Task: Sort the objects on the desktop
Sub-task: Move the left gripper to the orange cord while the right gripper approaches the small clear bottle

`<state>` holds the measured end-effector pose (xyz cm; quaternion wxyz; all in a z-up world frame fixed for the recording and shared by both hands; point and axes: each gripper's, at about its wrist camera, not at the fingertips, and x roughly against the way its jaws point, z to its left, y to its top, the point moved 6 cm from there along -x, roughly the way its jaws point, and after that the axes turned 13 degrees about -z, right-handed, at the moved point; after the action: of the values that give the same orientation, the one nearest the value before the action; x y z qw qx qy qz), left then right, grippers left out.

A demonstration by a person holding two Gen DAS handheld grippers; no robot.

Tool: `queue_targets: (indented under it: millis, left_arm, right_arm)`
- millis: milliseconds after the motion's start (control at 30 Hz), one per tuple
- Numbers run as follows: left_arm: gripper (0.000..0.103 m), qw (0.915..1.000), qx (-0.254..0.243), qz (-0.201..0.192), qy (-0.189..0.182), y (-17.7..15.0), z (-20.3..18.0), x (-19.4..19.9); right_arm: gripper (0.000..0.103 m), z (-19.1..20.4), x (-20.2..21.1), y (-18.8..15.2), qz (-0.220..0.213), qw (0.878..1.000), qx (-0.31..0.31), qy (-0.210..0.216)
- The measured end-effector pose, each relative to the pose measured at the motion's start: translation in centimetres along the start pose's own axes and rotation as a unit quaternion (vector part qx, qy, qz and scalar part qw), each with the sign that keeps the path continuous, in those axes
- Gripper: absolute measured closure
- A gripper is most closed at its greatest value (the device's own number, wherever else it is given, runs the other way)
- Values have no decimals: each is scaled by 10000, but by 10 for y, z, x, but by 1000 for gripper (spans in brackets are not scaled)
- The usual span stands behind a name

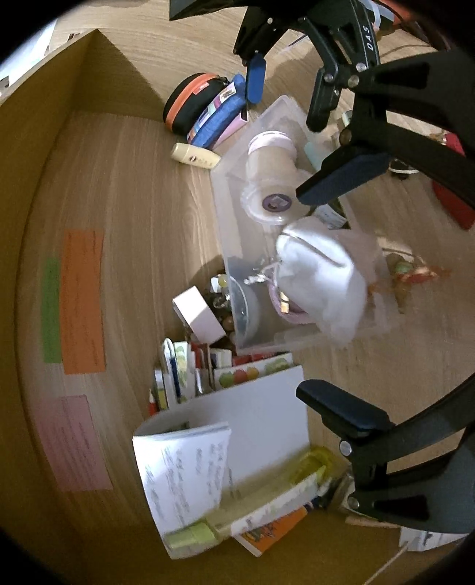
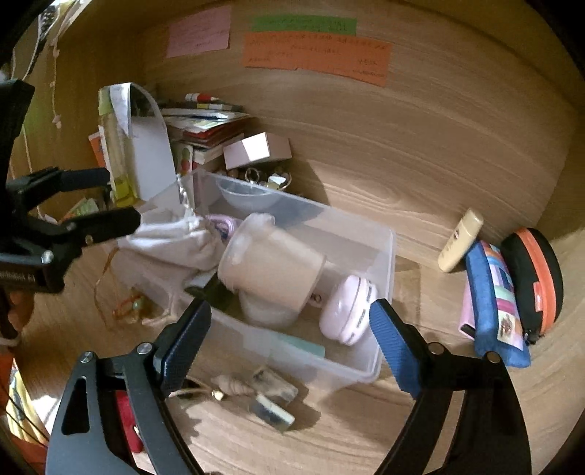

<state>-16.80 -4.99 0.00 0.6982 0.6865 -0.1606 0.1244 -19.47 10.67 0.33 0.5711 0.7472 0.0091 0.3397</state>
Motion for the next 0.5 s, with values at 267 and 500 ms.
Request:
queue_targets:
  millis: [267,500]
  left_arm:
    - [5,9995,-34,223,230,-29,14,20]
    - [5,9970,108,720,247,-66,17,15]
  right_arm:
    - [16,-3,19,-18,-6,10000,-77,-52]
    - [16,-8,24,-42,192,9995,-168,-200]
